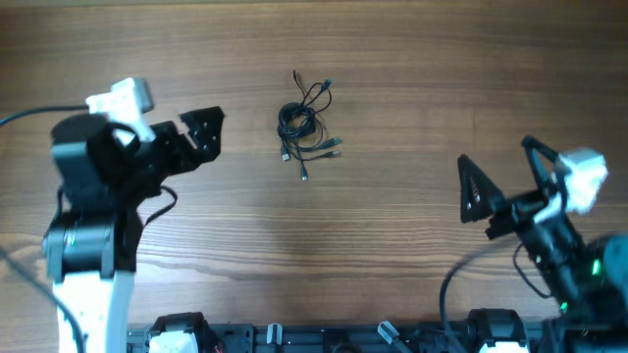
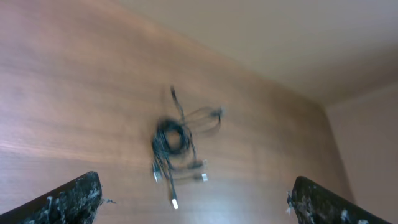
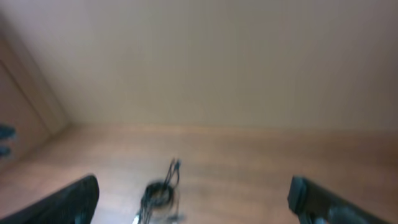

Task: Untangle cables
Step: 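Move both grippers forward to the black cable bundle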

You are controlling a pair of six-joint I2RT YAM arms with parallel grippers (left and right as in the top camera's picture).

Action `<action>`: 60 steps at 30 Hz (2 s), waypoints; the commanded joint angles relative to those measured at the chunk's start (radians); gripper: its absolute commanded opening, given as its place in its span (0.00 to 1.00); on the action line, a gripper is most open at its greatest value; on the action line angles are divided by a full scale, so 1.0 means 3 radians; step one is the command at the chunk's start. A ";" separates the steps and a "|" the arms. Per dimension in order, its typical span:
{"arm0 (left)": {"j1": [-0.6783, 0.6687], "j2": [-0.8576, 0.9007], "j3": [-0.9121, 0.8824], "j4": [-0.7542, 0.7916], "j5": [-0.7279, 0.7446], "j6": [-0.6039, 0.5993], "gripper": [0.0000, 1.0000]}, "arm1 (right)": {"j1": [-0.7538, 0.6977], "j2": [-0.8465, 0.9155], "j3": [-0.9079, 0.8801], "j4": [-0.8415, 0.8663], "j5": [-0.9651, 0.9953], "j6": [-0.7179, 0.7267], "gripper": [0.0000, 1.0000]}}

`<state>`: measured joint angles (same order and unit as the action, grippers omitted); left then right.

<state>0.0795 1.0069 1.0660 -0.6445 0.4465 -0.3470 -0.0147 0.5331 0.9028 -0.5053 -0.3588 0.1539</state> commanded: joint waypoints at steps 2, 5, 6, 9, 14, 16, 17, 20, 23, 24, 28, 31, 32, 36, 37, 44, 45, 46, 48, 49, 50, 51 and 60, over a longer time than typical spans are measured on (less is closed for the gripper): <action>0.0009 0.0502 0.0050 -0.0089 0.0698 -0.0018 1.00 | 0.0014 0.0870 0.0656 -0.0844 -0.0034 0.0011 1.00; 0.0003 0.0769 0.0047 -0.0126 0.0793 -0.0018 0.30 | 0.0014 0.1344 0.0740 -0.1097 -0.0223 0.0122 1.00; 0.0003 0.0847 0.0047 -0.0159 0.0793 -0.0022 0.04 | 0.0014 0.1486 0.0740 -0.1100 -0.0360 0.0272 1.00; -0.0023 0.1077 0.0047 -0.0254 0.0791 -0.0029 0.04 | 0.0014 0.1895 0.0739 -0.1109 -0.0863 0.0591 1.00; -0.0248 0.1413 0.0047 -0.0156 0.0252 -0.0186 0.29 | 0.0015 0.2449 0.0717 -0.1195 -0.1205 0.0567 0.04; -0.0365 0.1544 0.0047 -0.0053 0.0023 -0.0312 0.52 | 0.0015 0.2570 0.0717 -0.1286 -0.1204 0.0532 0.04; -0.0431 0.1610 0.0047 0.0056 -0.0066 -0.0369 0.59 | 0.0022 0.2627 0.0717 -0.1329 -0.1204 0.0530 0.04; -0.0657 0.1839 0.0047 0.0576 -0.0390 -0.0467 0.57 | 0.0113 0.2672 0.0710 -0.1349 -0.1203 0.0535 0.17; -0.0861 0.2064 0.0047 0.0973 -0.0849 -0.0632 0.52 | 0.0259 0.2672 0.0688 -0.1349 -0.1198 0.0537 0.33; -0.0932 0.2154 0.0047 0.1115 -0.0916 -0.0631 0.50 | 0.0315 0.2672 0.0676 -0.1350 -0.1177 0.0546 0.34; -0.1185 0.2594 0.0047 0.1628 -0.1198 -0.0631 0.40 | 0.0538 0.2674 0.0671 -0.1352 -0.1012 0.0549 0.43; -0.1311 0.2907 0.0047 0.1807 -0.1358 -0.0629 0.39 | 0.0628 0.2674 0.0671 -0.1353 -0.1011 0.0549 0.47; -0.1342 0.3005 0.0047 0.1855 -0.1357 -0.0629 0.39 | 0.0652 0.2674 0.0671 -0.1350 -0.1011 0.0548 0.49; -0.1447 0.3235 0.0047 0.1873 -0.1354 -0.0615 0.18 | 0.0693 0.2674 0.0671 -0.1361 -0.0951 0.0559 0.52; -0.1465 0.3234 0.0047 0.1806 -0.1336 -0.0608 0.04 | 0.0693 0.2674 0.0671 -0.1380 -0.0951 0.0559 0.52; -0.1499 0.3175 0.0052 0.1272 -0.0106 0.0187 0.04 | 0.0693 0.2674 0.0671 -0.1438 -0.0796 0.0543 0.48; -0.1499 0.3123 0.0055 0.1094 -0.0106 0.0193 0.04 | 0.0693 0.2674 0.0670 -0.1437 -0.0788 0.0543 0.39; -0.1499 0.3039 0.0055 0.0966 -0.0104 0.0275 0.04 | 0.0693 0.2674 0.0671 -0.1434 -0.0787 0.0544 0.27; -0.1503 0.2717 0.0055 0.0754 -0.0106 0.0566 0.04 | 0.0693 0.2674 0.0671 -0.1373 -0.0788 0.0546 0.04; -0.1503 0.2539 0.0055 0.0716 -0.0104 0.0666 0.04 | 0.0693 0.2674 0.0671 -0.1324 -0.0790 0.0544 0.04; -0.1503 0.2265 0.0055 0.0710 -0.0088 0.0816 0.04 | 0.0693 0.2674 0.0671 -0.1233 -0.0816 0.0547 0.04; -0.1503 0.2041 0.0055 0.0715 0.0036 0.0993 0.04 | 0.0693 0.2674 0.0671 -0.1143 -0.0876 0.0547 0.04; -0.1797 0.1769 0.0050 0.0748 0.0941 0.2001 0.04 | 0.0694 0.2684 0.0671 -0.0282 -0.1055 0.0830 0.73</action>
<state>-0.4145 1.5330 1.0813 -0.4343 0.6533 0.1467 0.1875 1.3235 1.1023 -0.5900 -0.6537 0.3515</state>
